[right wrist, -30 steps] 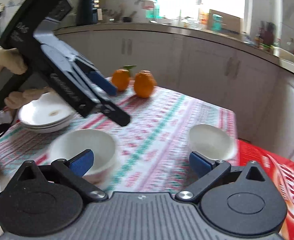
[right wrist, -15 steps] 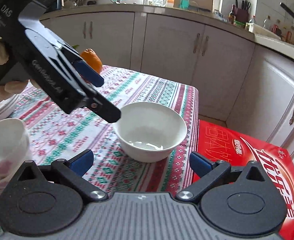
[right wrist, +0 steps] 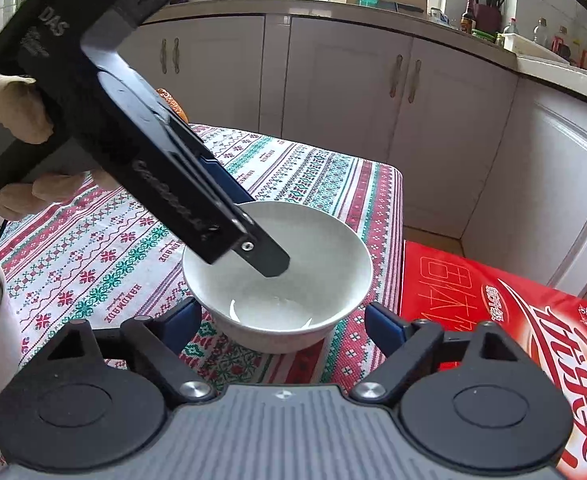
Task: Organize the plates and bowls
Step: 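Lift the white bowl with the left gripper and carry it over the bowl stack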
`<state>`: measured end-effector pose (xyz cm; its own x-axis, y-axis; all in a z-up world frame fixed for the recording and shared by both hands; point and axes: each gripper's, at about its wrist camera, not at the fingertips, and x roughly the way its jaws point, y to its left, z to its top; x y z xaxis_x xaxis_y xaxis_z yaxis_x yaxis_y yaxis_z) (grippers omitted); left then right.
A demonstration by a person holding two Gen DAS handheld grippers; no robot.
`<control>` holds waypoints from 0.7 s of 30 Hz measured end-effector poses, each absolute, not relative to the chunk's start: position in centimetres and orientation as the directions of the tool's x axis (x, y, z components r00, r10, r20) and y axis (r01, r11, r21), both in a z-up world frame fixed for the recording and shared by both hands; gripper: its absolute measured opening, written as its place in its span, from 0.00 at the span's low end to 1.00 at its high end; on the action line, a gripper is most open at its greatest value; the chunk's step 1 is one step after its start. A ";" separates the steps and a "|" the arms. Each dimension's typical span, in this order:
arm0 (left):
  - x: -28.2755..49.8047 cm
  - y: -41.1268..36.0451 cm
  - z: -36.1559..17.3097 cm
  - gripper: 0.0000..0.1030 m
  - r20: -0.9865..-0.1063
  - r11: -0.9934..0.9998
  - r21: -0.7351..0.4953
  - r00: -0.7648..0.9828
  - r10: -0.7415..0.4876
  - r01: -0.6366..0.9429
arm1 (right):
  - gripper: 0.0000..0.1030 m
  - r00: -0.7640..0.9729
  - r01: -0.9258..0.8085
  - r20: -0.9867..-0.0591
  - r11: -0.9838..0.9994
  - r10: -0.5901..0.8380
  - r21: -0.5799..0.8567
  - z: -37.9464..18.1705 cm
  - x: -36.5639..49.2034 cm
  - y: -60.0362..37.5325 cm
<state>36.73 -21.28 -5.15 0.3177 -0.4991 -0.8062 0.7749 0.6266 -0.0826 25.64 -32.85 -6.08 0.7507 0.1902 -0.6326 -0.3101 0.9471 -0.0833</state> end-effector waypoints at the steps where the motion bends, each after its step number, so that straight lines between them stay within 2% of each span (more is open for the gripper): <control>1: 36.8 -21.4 -5.2 0.57 -0.807 0.625 -0.085 0.314 -0.501 0.776 | 0.89 0.749 -0.315 -0.634 0.945 0.192 -0.086 -6.1 25.6 -32.8; 8: 37.1 -21.9 -5.4 0.56 -0.812 0.611 -0.083 0.303 -0.500 0.787 | 0.88 0.751 -0.322 -0.634 0.941 0.187 -0.104 -6.2 25.7 -32.6; 11: 37.2 -22.1 -5.6 0.51 -0.817 0.603 -0.086 0.290 -0.498 0.793 | 0.87 0.750 -0.323 -0.634 0.941 0.188 -0.103 -6.2 25.8 -32.6; 21: 37.3 -22.1 -5.5 0.50 -0.821 0.601 -0.100 0.276 -0.500 0.793 | 0.86 0.748 -0.316 -0.638 0.944 0.184 -0.097 -6.0 25.6 -32.5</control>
<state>37.31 -22.08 -5.51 0.2755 -0.4996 -0.8213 0.7927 0.6014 -0.0999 25.62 -32.52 -6.02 0.7479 0.1844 -0.6377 -0.3158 0.9438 -0.0975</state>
